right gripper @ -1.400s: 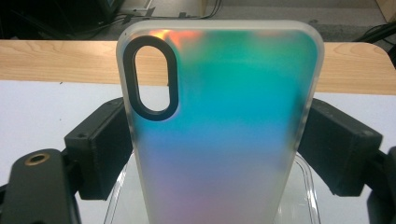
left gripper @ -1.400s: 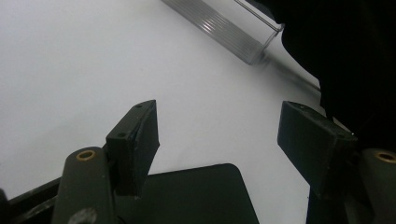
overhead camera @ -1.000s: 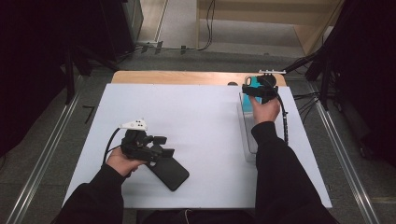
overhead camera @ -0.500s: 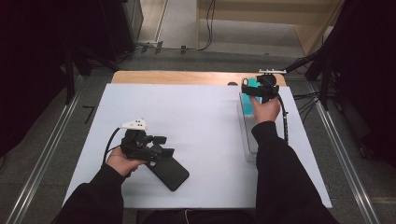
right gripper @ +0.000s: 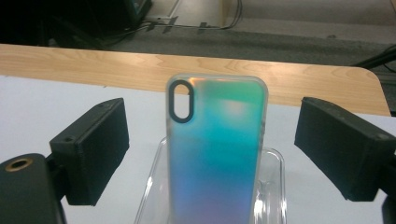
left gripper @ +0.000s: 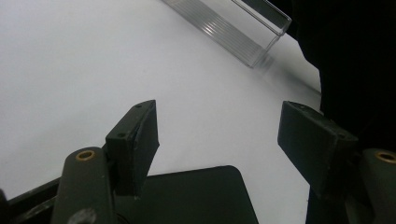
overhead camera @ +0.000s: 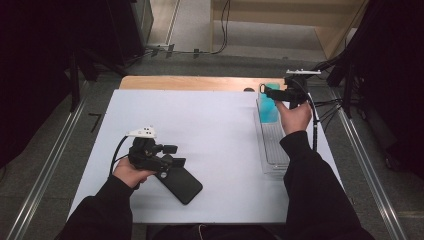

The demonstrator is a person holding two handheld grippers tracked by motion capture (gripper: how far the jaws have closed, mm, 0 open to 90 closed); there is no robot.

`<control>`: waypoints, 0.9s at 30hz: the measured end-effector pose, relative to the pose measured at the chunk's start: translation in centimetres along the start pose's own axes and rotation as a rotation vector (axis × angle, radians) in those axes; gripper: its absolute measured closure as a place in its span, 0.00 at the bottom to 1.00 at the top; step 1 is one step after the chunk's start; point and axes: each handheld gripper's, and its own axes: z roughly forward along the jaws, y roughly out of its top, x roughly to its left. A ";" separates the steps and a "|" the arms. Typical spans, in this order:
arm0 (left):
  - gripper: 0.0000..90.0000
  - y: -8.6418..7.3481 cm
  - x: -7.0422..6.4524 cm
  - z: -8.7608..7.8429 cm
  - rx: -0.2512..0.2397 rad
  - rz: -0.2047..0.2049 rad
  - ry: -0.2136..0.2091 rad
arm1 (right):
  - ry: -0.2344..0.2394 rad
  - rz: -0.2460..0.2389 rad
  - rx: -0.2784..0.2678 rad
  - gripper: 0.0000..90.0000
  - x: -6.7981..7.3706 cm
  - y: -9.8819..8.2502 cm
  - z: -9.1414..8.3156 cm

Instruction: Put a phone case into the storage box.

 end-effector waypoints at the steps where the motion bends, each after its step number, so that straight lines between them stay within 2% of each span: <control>1: 0.33 0.0 0.0 -0.1 -0.002 -0.001 0.000 | 0.004 -0.004 0.000 0.09 0.0 0.0 -0.3; 10: 0.32 0.1 0.4 -0.5 -0.008 -0.015 0.007 | 0.139 -0.047 -0.010 0.09 0.8 -0.5 -3.4; 17: 0.30 0.1 0.6 -0.8 -0.012 -0.029 0.019 | 0.206 -0.058 -0.008 0.09 1.5 -1.7 -5.2; 27: 0.22 0.0 0.8 -0.9 -0.009 -0.027 0.004 | 0.307 -0.077 0.004 0.09 2.3 -3.8 -7.0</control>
